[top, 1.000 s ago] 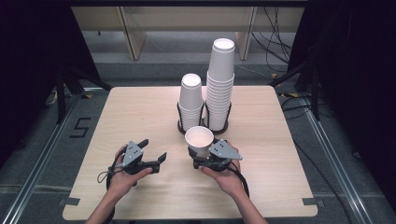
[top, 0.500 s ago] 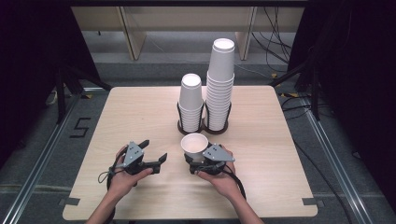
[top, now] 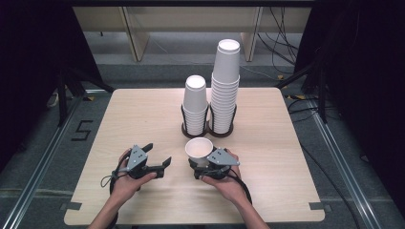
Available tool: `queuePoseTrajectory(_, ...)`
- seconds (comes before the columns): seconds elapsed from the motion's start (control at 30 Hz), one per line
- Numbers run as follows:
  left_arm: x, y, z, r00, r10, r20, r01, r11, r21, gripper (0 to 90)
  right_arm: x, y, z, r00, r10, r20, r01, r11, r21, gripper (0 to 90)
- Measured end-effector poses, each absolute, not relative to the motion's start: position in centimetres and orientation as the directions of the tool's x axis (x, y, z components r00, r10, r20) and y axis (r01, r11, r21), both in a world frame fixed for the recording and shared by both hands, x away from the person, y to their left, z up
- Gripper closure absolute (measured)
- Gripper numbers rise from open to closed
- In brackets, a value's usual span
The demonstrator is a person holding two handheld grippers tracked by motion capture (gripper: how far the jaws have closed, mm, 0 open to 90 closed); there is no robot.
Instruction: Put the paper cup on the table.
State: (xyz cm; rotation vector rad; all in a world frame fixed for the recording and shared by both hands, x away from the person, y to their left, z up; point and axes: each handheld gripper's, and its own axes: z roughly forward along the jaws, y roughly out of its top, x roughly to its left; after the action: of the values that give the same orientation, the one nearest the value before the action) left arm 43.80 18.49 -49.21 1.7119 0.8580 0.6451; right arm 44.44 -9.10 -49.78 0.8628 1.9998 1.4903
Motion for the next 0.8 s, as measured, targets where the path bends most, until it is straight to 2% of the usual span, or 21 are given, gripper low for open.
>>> queuePoseTrajectory(0.1,43.8,18.5,-49.2,0.596,0.803,0.006,0.229,-0.177,0.957,11.3,44.4,-9.1,-49.9,-0.676,0.737,-0.008,0.209,0.202,0.957,10.0)
queuePoseTrajectory(0.17,43.8,18.5,-49.3,0.596,0.803,0.006,0.23,-0.178,0.957,11.3,44.1,-9.1,-49.9,-0.671,0.742,0.011,0.255,0.216,0.942,5.0)
queuePoseTrajectory(0.23,43.8,18.5,-49.3,0.595,0.803,0.007,0.23,-0.179,0.957,11.3,44.2,-9.2,-49.9,-0.678,0.735,-0.009,0.235,0.228,0.945,2.3)
queuePoseTrajectory(0.37,43.8,18.6,-49.3,0.596,0.803,0.007,0.23,-0.179,0.956,11.3,44.1,-9.4,-49.8,-0.679,0.732,-0.049,0.206,0.254,0.945,0.7)
queuePoseTrajectory(0.43,43.8,18.6,-49.3,0.595,0.804,0.007,0.231,-0.178,0.957,11.2,43.9,-9.3,-49.6,-0.673,0.739,-0.026,0.23,0.242,0.943,0.5)
queuePoseTrajectory(0.47,43.8,18.6,-49.3,0.595,0.804,0.006,0.229,-0.177,0.957,11.2,44.0,-9.3,-49.6,-0.688,0.724,-0.037,0.205,0.243,0.948,0.5)
queuePoseTrajectory(0.8,43.8,18.5,-49.3,0.598,0.801,0.006,0.231,-0.18,0.956,11.0,43.4,-10.5,-49.2,-0.686,0.726,-0.047,0.221,0.27,0.937,0.4)
